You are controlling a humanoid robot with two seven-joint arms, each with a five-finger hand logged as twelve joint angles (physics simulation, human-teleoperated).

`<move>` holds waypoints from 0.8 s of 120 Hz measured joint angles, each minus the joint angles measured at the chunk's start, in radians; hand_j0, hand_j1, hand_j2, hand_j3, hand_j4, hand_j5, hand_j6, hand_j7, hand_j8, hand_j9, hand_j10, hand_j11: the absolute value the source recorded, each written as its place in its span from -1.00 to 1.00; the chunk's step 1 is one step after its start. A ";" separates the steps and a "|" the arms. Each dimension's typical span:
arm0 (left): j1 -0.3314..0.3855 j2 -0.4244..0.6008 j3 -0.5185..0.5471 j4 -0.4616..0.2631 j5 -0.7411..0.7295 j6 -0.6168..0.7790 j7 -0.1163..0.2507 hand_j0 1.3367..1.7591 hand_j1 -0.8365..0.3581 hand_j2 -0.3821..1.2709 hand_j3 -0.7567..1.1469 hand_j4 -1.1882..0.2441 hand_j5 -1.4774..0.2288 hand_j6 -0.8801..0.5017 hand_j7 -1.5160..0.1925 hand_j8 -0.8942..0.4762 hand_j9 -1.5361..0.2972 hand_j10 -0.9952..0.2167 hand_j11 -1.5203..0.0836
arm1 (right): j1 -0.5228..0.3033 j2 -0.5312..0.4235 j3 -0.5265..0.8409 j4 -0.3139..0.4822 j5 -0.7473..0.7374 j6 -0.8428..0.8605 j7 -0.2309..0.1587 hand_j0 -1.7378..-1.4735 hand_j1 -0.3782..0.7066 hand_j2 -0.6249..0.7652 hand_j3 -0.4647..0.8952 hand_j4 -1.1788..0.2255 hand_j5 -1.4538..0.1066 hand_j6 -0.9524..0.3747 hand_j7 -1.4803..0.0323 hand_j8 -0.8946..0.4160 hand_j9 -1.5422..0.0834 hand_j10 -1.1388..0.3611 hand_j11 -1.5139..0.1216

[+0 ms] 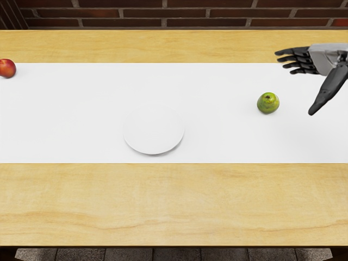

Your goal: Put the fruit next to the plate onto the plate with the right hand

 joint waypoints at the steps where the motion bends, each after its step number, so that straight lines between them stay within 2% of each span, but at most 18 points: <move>1: 0.000 0.000 0.000 0.000 0.000 0.000 0.000 0.52 0.98 -0.54 -0.21 0.66 0.73 0.27 0.77 0.30 0.68 0.64 0.90 | -0.001 0.000 0.000 0.000 0.000 0.000 -0.001 -0.40 -0.89 -0.11 -0.32 0.63 0.81 0.38 0.91 0.31 0.85 0.47 0.80; 29: 0.000 0.000 0.000 0.000 0.000 0.000 0.000 0.52 0.98 -0.54 -0.21 0.66 0.73 0.27 0.77 0.30 0.68 0.64 0.90 | -0.002 -0.003 0.052 0.032 0.015 0.000 -0.015 -0.40 -0.89 -0.11 -0.32 0.63 0.81 0.38 0.91 0.31 0.85 0.47 0.80; 32: 0.000 0.000 0.000 0.000 0.000 0.000 0.000 0.52 0.98 -0.54 -0.21 0.66 0.73 0.27 0.77 0.30 0.68 0.64 0.90 | -0.001 0.002 0.059 0.033 0.016 0.000 -0.034 -0.40 -0.89 -0.11 -0.32 0.63 0.81 0.38 0.91 0.31 0.85 0.47 0.80; 35: -0.001 0.000 0.000 0.000 0.000 0.000 0.000 0.52 0.98 -0.54 -0.21 0.66 0.73 0.27 0.77 0.30 0.68 0.64 0.90 | 0.000 0.011 0.074 0.034 0.016 0.000 -0.070 -0.40 -0.89 -0.11 -0.32 0.63 0.81 0.38 0.91 0.31 0.85 0.47 0.80; 42: 0.000 0.000 0.000 0.000 0.000 0.000 0.000 0.52 0.98 -0.54 -0.21 0.66 0.73 0.27 0.77 0.30 0.68 0.64 0.90 | 0.002 0.053 0.129 0.043 0.015 0.000 -0.228 -0.40 -0.89 -0.11 -0.32 0.63 0.81 0.38 0.91 0.31 0.85 0.47 0.80; 46: 0.000 0.000 0.000 0.000 0.000 0.000 0.000 0.52 0.98 -0.54 -0.21 0.66 0.73 0.27 0.77 0.30 0.68 0.64 0.90 | 0.006 0.075 0.158 0.064 0.007 0.000 -0.297 -0.40 -0.89 -0.11 -0.32 0.63 0.81 0.38 0.91 0.31 0.85 0.47 0.80; 50: 0.000 0.000 0.000 0.000 0.000 0.000 0.000 0.52 0.98 -0.54 -0.21 0.66 0.73 0.27 0.77 0.30 0.68 0.64 0.90 | 0.013 0.089 0.180 0.093 -0.010 0.000 -0.347 -0.40 -0.88 -0.11 -0.32 0.63 0.81 0.38 0.91 0.31 0.85 0.47 0.80; 55: 0.000 0.000 0.000 0.000 0.000 0.000 0.000 0.52 0.98 -0.54 -0.21 0.66 0.73 0.27 0.77 0.30 0.68 0.64 0.90 | 0.019 0.103 0.197 0.130 -0.052 0.000 -0.390 -0.40 -0.88 -0.11 -0.32 0.63 0.81 0.38 0.91 0.31 0.85 0.48 0.80; 62: 0.000 0.000 0.000 0.000 0.000 0.000 0.000 0.52 0.98 -0.54 -0.21 0.66 0.73 0.27 0.77 0.30 0.68 0.64 0.90 | 0.021 0.129 0.208 0.180 -0.148 0.000 -0.428 -0.40 -0.88 -0.11 -0.32 0.63 0.81 0.38 0.91 0.31 0.85 0.48 0.80; 70: 0.000 0.000 0.000 0.000 0.000 0.000 0.000 0.52 0.98 -0.54 -0.21 0.66 0.73 0.27 0.77 0.30 0.68 0.64 0.90 | 0.021 0.187 0.170 0.214 -0.266 -0.048 -0.452 -0.40 -0.88 -0.11 -0.32 0.63 0.81 0.38 0.91 0.31 0.85 0.48 0.80; 81: 0.000 0.000 0.000 0.000 0.000 0.000 0.000 0.52 0.98 -0.54 -0.21 0.66 0.73 0.27 0.77 0.30 0.68 0.64 0.90 | 0.020 0.258 0.107 0.237 -0.411 -0.180 -0.468 -0.40 -0.88 -0.11 -0.32 0.63 0.81 0.38 0.91 0.31 0.85 0.48 0.80; 96: 0.000 0.000 0.000 0.000 0.000 0.000 0.000 0.52 0.98 -0.54 -0.21 0.66 0.73 0.27 0.77 0.30 0.68 0.64 0.90 | -0.005 0.294 0.048 0.232 -0.536 -0.342 -0.475 -0.40 -0.88 -0.11 -0.32 0.63 0.81 0.38 0.91 0.31 0.85 0.47 0.80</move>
